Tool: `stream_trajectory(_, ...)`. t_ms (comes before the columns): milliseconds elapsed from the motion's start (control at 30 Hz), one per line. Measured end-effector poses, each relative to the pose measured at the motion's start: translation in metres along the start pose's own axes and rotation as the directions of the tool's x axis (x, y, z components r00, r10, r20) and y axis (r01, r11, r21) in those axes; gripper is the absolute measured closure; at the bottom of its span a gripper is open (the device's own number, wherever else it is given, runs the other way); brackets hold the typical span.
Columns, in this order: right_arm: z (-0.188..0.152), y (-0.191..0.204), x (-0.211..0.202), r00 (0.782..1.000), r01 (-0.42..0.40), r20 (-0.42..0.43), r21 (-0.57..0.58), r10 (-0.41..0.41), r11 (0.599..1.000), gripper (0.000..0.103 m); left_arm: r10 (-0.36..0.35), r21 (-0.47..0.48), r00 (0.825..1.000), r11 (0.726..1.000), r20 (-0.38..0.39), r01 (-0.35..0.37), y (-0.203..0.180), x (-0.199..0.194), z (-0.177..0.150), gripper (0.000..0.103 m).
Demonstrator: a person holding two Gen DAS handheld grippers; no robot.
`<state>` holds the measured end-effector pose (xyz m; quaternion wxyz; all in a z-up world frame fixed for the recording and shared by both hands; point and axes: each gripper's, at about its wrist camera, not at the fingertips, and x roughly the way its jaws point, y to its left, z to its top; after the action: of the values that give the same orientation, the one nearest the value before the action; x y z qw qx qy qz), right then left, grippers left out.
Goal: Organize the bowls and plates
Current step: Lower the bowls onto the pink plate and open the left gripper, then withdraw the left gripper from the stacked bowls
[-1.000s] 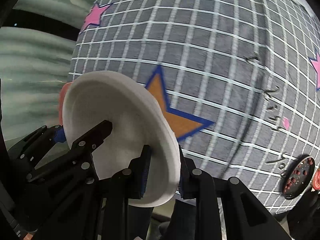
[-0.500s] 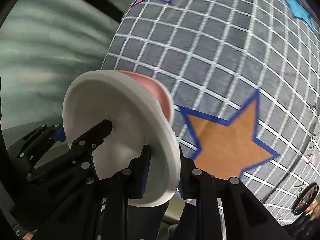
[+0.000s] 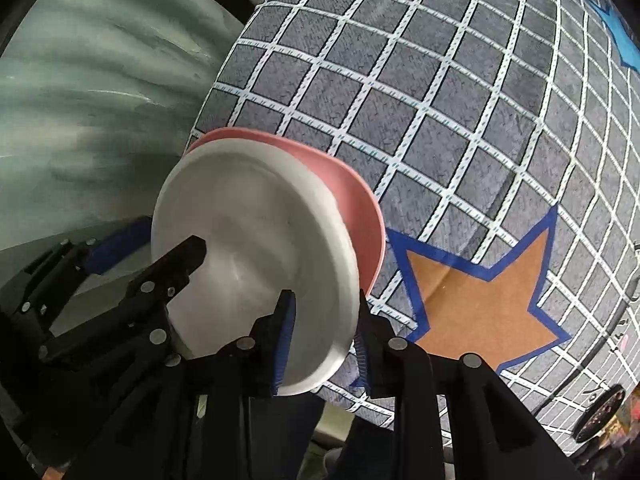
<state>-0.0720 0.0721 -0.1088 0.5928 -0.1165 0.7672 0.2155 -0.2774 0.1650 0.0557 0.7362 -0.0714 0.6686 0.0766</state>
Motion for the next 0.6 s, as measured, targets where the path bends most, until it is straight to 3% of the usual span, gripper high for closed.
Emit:
stream_trajectory(33,0.000,0.000,-0.003,0.999,0.037,0.010,0.000,-0.037,0.999,0.045,-0.001,-0.006,1.000,1.000,0.007,0.001,0.005,-0.003,0.001,0.044)
stream_trajectory(67,-0.002,-0.003,-0.008,0.997,0.072,0.031,0.004,-0.072,0.997,0.032,-0.014,-0.014,1.000,1.000,0.012,0.014,0.014,-0.007,0.004,0.037)
stream_trajectory(133,-0.002,-0.011,-0.017,0.997,0.057,0.047,0.025,-0.058,0.998,0.022,-0.025,-0.030,0.999,0.999,0.029,0.026,0.029,-0.015,0.011,0.024)
stream_trajectory(267,-0.005,-0.022,-0.029,0.997,0.040,0.064,0.058,-0.044,0.997,0.001,-0.035,-0.011,0.999,0.999,0.030,0.035,0.046,-0.025,0.015,0.020)
stream_trajectory(400,-0.008,-0.026,-0.040,0.996,0.027,0.084,0.092,-0.034,0.995,0.001,0.006,0.039,1.000,0.999,-0.012,-0.005,0.034,-0.023,0.014,0.015)
stream_trajectory(467,-0.010,-0.028,-0.046,0.994,0.049,0.095,0.089,-0.058,0.995,0.001,0.008,0.061,0.998,0.998,-0.055,-0.005,0.016,-0.014,0.014,0.000)
stream_trajectory(600,-0.009,-0.030,-0.068,0.991,0.062,0.110,0.102,-0.073,0.993,0.001,0.004,0.104,1.000,0.995,-0.017,-0.002,-0.010,-0.019,0.011,0.000)
